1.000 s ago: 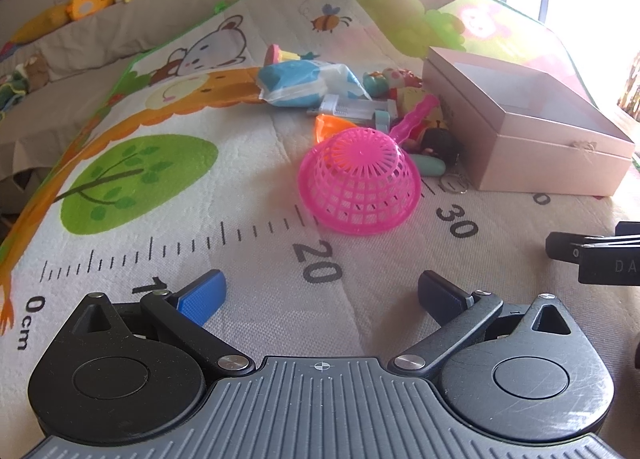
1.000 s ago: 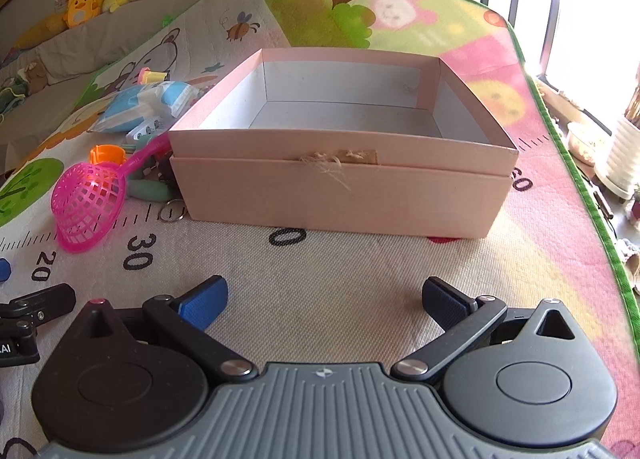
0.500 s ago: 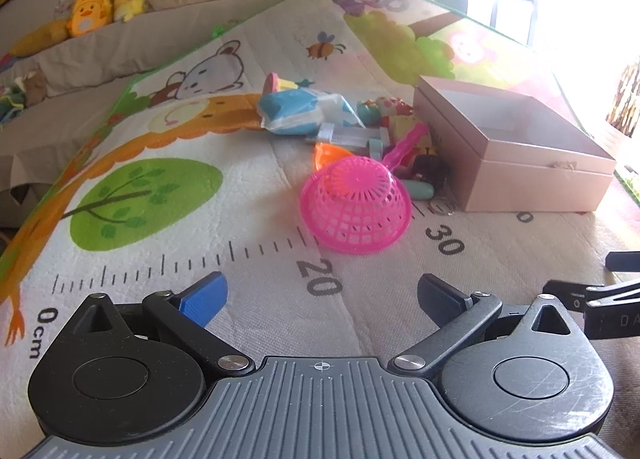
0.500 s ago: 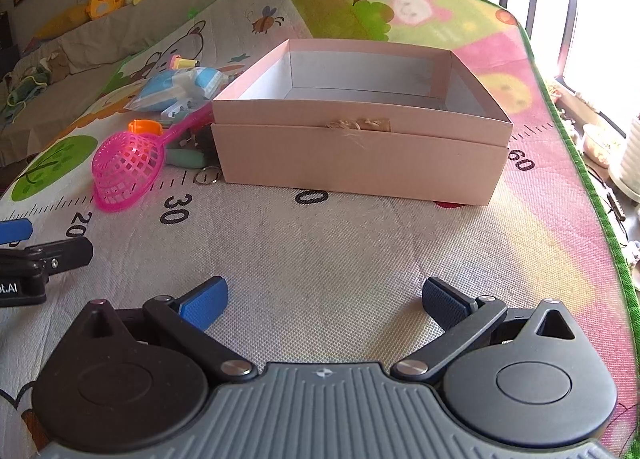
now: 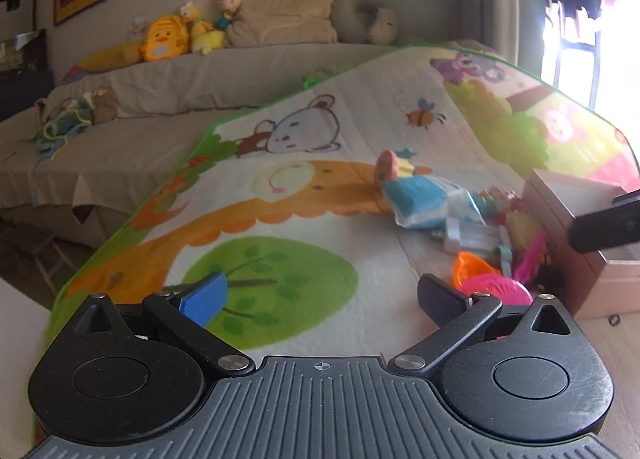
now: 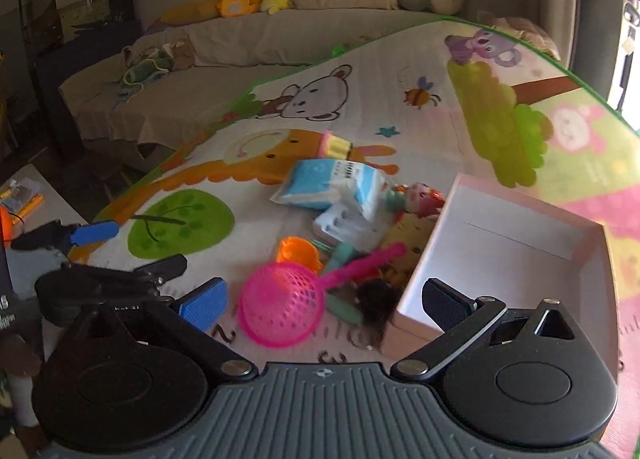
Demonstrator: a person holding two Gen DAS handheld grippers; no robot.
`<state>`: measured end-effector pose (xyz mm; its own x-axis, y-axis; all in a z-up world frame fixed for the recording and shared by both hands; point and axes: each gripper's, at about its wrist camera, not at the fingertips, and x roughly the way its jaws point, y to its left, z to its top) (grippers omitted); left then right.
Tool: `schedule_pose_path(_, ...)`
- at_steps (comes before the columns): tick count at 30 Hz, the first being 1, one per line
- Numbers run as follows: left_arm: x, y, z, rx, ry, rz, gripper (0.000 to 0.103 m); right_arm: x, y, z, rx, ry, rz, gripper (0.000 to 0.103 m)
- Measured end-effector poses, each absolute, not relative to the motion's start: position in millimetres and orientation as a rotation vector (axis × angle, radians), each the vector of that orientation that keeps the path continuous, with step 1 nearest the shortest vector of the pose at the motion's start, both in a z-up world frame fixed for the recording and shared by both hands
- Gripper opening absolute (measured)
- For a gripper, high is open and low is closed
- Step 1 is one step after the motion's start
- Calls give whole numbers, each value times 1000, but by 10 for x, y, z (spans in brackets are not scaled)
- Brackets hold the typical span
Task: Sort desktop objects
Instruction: 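Grasp the pink-lidded pudding toy with the right gripper and lift it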
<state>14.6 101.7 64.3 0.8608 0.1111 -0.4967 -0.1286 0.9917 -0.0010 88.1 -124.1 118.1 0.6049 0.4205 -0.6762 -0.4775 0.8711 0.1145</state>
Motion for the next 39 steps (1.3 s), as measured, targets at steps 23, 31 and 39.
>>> schedule_pose_path(23, 135, 1623, 663, -278, 426, 78, 103, 2601, -307, 914, -30, 862, 509, 42)
schedule_pose_path(31, 210, 1065, 562, -128, 520, -115, 103, 1007, -1385, 1225, -93, 751, 537, 42)
schedule_pose_path(39, 243, 288, 350, 57, 631, -234, 103, 426, -2306, 518, 170, 986, 524, 42)
